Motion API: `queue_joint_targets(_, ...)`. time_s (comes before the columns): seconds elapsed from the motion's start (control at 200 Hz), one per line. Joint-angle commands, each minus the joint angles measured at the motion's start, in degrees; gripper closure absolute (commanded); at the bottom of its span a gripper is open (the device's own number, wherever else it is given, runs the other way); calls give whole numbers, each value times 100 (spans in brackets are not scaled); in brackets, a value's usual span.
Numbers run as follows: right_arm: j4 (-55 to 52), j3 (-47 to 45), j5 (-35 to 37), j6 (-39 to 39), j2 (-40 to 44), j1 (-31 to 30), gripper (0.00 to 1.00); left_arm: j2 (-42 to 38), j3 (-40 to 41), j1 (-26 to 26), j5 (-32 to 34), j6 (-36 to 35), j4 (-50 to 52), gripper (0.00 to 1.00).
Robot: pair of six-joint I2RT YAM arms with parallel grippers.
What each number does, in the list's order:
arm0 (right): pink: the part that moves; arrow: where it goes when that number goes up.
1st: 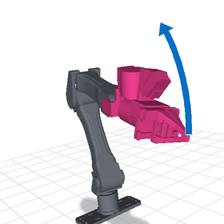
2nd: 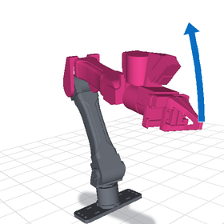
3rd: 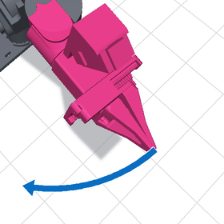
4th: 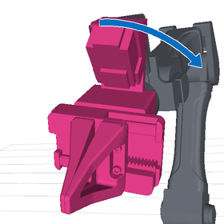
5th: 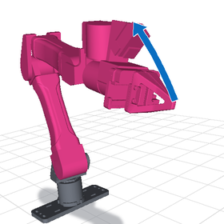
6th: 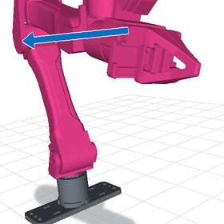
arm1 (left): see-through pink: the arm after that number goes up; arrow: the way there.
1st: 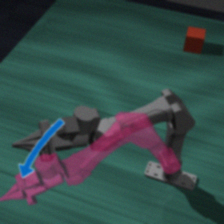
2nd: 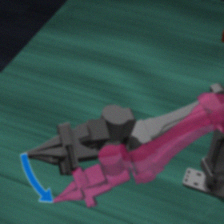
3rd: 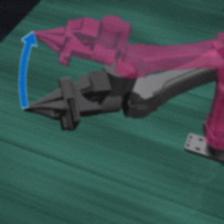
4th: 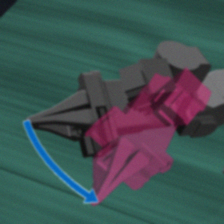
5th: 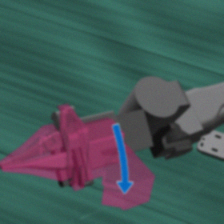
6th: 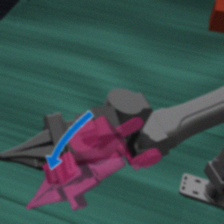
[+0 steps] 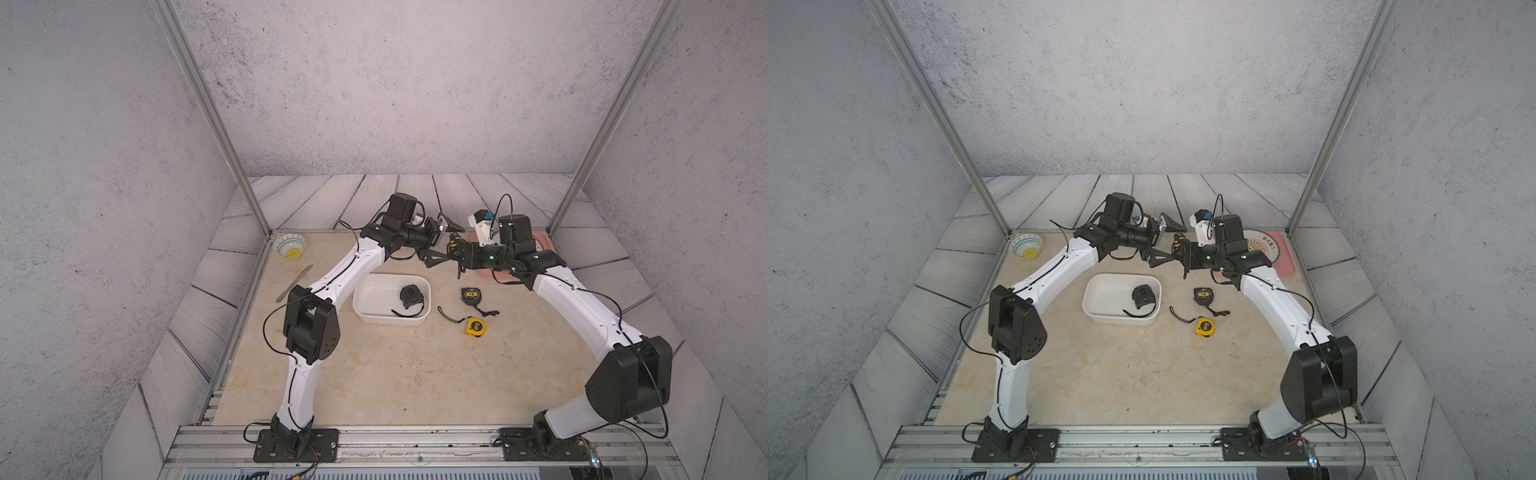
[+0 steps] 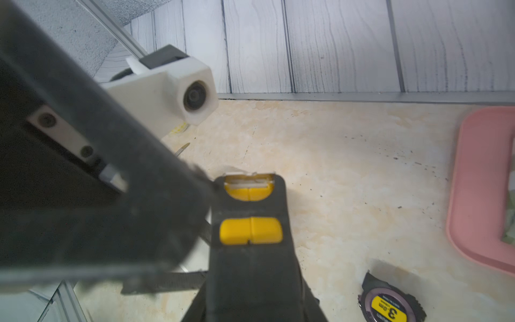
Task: Take the tape measure out of the storage box
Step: Place the tape measure at the center of the board.
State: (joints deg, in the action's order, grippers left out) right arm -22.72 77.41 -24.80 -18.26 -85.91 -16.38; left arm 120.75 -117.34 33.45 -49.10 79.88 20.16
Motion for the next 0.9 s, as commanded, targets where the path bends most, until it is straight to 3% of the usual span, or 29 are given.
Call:
queue_joint_targets(0.0,-208,-191,104,-441,558,349,95,-311,8,-159,13,-498,219,2)
queue_joint_targets(0.205,-886,-814,-575,-1384,690,1131,95,-237,-240,-459,1139,-2486,2314,1)
queue_joint_targets(0.42,-897,-1590,-903,-1833,724,1526,95,349,-1606,-470,3356,-4670,4562,1)
queue_joint_targets(0.595,-823,-1957,-1141,-2051,436,1789,95,659,-1614,-458,3895,-5289,4994,2)
queue_joint_targets(0.896,-439,-2319,-1295,-2112,-297,2024,95,577,-825,-331,4396,-5721,4866,2)
